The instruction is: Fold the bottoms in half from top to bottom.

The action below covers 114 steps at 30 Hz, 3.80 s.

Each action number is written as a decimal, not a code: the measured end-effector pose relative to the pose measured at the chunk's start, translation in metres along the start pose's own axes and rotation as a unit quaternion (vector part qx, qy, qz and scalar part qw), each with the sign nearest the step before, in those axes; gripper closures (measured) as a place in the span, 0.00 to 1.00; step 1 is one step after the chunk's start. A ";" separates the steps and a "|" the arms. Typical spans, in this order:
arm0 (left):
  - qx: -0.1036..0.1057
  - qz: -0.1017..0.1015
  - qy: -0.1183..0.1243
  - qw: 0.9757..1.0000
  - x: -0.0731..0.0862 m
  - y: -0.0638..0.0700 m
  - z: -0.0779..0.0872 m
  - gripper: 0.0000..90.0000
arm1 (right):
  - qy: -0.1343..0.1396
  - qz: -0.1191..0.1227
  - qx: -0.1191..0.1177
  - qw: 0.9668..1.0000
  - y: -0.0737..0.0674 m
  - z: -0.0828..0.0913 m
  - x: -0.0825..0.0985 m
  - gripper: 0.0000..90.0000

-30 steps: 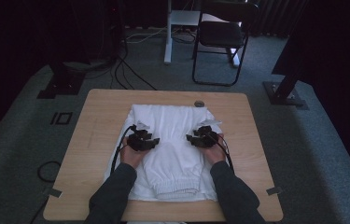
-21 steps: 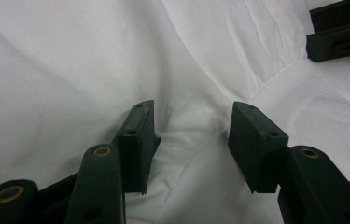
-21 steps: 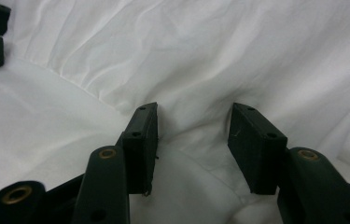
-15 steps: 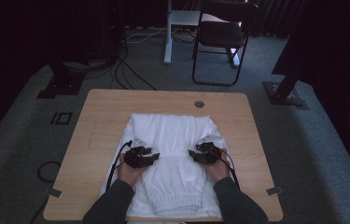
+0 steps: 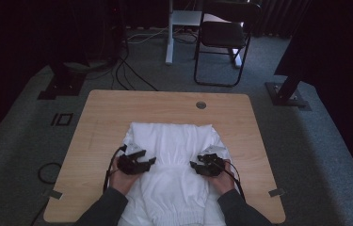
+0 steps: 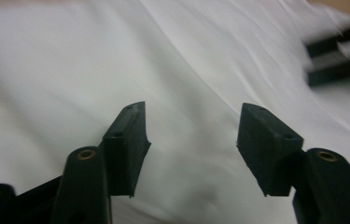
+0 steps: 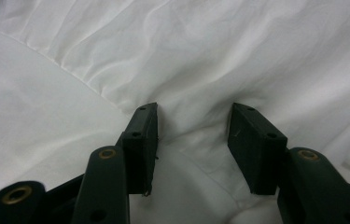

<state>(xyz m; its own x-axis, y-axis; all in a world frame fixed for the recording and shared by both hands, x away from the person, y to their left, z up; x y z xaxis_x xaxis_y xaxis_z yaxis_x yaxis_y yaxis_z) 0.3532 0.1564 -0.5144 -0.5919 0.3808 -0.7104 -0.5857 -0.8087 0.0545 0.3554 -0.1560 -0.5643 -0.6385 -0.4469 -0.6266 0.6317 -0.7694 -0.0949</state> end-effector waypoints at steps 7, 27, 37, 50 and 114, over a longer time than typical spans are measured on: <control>-0.048 0.055 0.007 0.997 -0.050 -0.062 -0.016 0.36 | 0.003 0.000 0.000 1.000 0.000 -0.001 0.000 0.57; -0.065 0.111 -0.061 0.990 -0.030 -0.113 -0.080 0.29 | 0.005 0.000 -0.005 1.000 0.001 0.000 0.001 0.57; -0.015 0.103 -0.071 0.992 -0.033 -0.107 -0.080 0.77 | 0.040 -0.061 0.024 0.997 0.056 0.025 -0.031 0.58; -0.009 0.103 -0.067 0.992 -0.031 -0.108 -0.080 0.77 | 0.014 -0.181 0.031 0.983 0.129 -0.020 -0.079 0.35; 0.078 -0.004 -0.007 0.997 0.057 -0.012 0.049 0.86 | 0.103 0.014 -0.018 0.994 0.048 0.096 0.039 0.90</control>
<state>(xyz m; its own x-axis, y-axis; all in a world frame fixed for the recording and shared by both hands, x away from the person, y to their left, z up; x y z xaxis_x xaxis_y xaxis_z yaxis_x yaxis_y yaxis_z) 0.2992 0.2099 -0.5210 -0.5946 0.3938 -0.7010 -0.6687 -0.7262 0.1593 0.3188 -0.2544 -0.5195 -0.5196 -0.3619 -0.7740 0.6648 -0.7403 -0.1002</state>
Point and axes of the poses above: each handheld gripper's, and its own axes: z roughly backward along the jaws, x roughly out of its underside, y roughly to its right, the point moved 1 cm from there along -z, roughly forward along the jaws, and after that the axes turned 9 degrees about -y, right-handed, at the moved point
